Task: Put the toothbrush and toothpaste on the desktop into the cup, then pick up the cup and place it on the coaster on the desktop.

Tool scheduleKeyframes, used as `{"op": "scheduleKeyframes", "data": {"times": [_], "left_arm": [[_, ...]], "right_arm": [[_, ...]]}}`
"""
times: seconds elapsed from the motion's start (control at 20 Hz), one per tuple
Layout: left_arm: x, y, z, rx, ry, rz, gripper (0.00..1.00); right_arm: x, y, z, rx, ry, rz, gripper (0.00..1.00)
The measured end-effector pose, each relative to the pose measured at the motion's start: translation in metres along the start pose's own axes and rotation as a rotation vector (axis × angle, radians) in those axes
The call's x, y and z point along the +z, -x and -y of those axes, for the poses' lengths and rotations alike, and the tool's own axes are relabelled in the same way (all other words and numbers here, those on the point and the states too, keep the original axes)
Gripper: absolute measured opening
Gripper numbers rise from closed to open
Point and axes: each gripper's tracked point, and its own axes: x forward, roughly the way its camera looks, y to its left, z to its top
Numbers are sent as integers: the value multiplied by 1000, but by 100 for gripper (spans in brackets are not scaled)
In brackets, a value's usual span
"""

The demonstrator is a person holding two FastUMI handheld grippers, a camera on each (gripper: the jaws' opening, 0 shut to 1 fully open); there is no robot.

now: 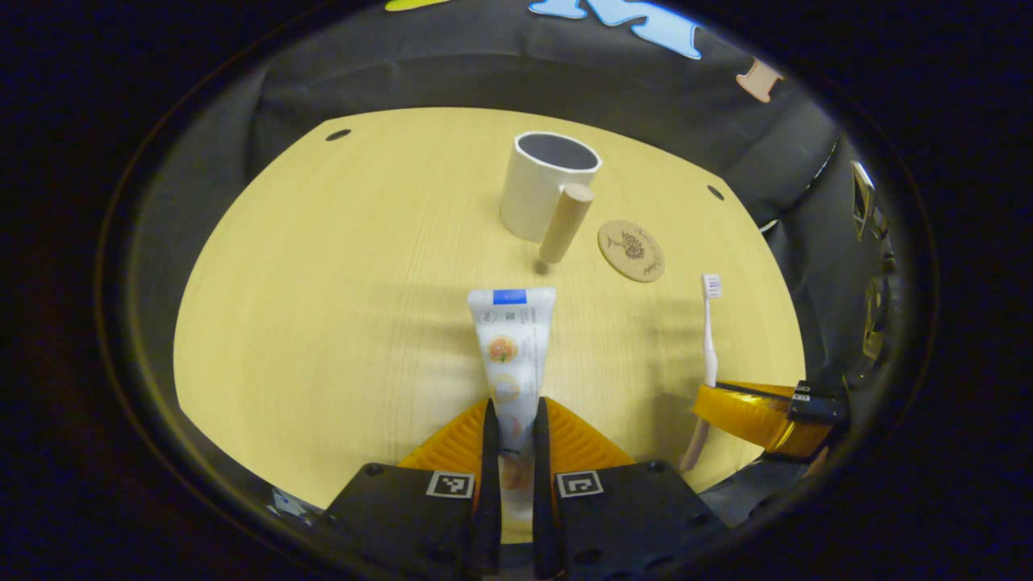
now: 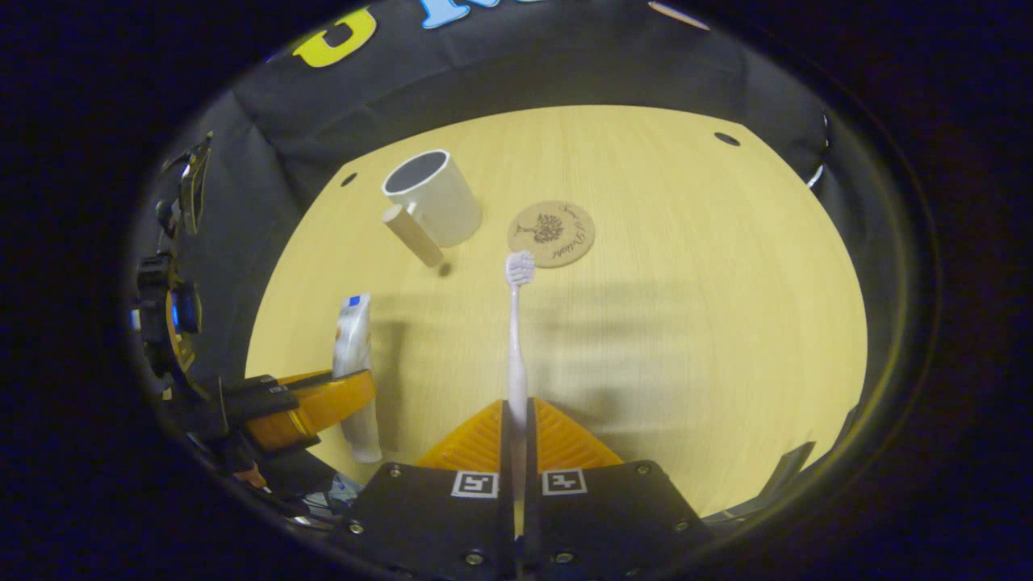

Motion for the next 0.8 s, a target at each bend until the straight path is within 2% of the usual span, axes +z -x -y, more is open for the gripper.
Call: {"op": "scheduleKeyframes", "data": {"times": [0.2, 0.55, 0.8], "left_arm": [[27, 19, 2, -24, 41, 94, 23], [118, 74, 1, -48, 27, 333, 23], [139, 110, -3, -89, 19, 512, 23]], "right_arm": [[24, 15, -12, 40, 7, 96, 6], [85, 44, -19, 52, 45, 288, 5], [118, 62, -26, 90, 31, 396, 5]]}}
